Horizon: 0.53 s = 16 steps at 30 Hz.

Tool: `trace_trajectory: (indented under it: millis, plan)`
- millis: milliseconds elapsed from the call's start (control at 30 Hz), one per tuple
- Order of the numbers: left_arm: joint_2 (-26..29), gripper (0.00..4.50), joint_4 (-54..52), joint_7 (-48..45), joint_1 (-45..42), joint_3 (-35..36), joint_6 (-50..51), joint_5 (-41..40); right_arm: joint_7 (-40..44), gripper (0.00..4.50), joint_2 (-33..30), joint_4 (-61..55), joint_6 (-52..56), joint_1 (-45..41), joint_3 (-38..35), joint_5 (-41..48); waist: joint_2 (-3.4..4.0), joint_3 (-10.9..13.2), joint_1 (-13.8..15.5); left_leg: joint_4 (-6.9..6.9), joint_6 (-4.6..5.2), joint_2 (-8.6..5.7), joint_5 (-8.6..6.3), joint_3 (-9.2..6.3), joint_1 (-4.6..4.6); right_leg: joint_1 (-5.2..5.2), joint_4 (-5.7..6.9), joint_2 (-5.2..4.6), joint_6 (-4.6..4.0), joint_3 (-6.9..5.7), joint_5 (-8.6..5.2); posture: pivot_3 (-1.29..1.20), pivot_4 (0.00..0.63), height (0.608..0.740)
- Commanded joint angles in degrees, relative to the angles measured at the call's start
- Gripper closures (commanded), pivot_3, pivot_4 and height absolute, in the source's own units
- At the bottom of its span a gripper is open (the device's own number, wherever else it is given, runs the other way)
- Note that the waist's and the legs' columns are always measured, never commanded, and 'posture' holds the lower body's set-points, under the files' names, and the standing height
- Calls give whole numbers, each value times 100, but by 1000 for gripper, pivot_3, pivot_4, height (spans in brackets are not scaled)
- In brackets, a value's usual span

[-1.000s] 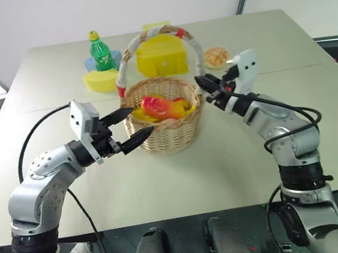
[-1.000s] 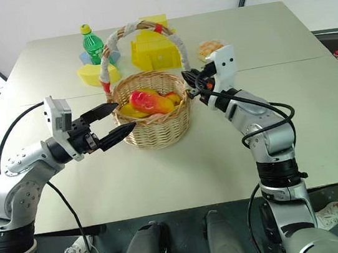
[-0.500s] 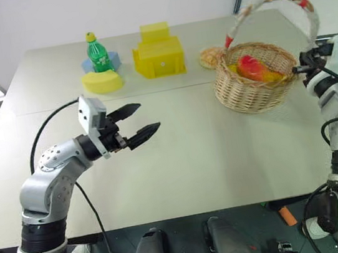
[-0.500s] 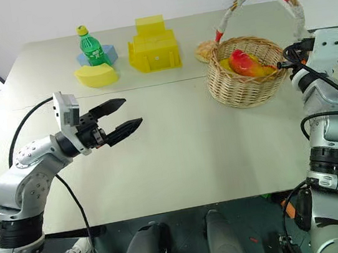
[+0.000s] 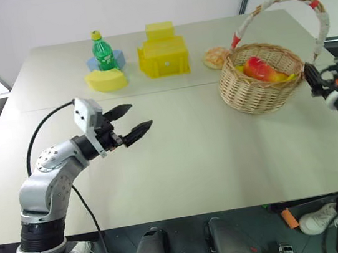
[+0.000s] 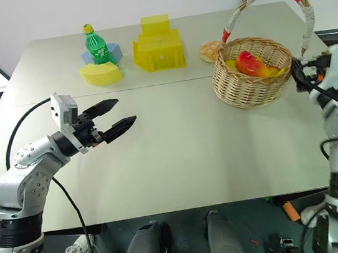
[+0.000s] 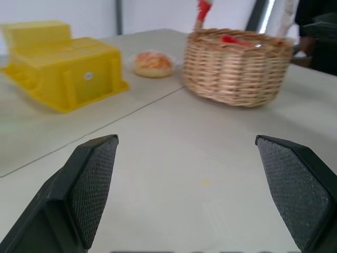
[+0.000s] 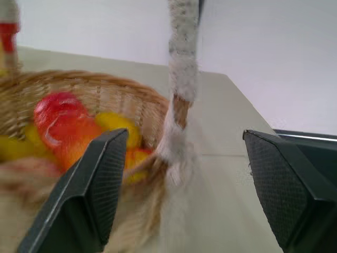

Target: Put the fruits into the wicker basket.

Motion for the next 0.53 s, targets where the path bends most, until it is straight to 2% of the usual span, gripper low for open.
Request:
trace_trajectory:
  millis: [33,133,233,533]
  plan:
    - [-57,0,131,93,174,325,-474,159,642,876,-148,-816,-126,400,328,176,1,0,-27,0,0,1,0,3,4,1,1,4,0,3,0,0,150,740]
    - [-120,0,450,279,506,538,-748,341,971,876,115,-1176,-419,577,926,201,0,0,-41,0,0,11,0,9,31,17,4,18,1,17,1,0,150,740]
    - [-183,0,600,442,824,753,-859,370,1069,876,285,-1108,-415,488,1438,104,-1,1,-16,-8,10,49,-8,10,101,88,-14,51,-4,26,-3,0,150,740]
    - [-190,0,385,629,1477,1022,-955,387,1457,876,316,-208,-734,103,1918,-95,-5,1,52,-5,9,48,-9,9,87,83,-22,43,-5,27,-2,0,150,740]
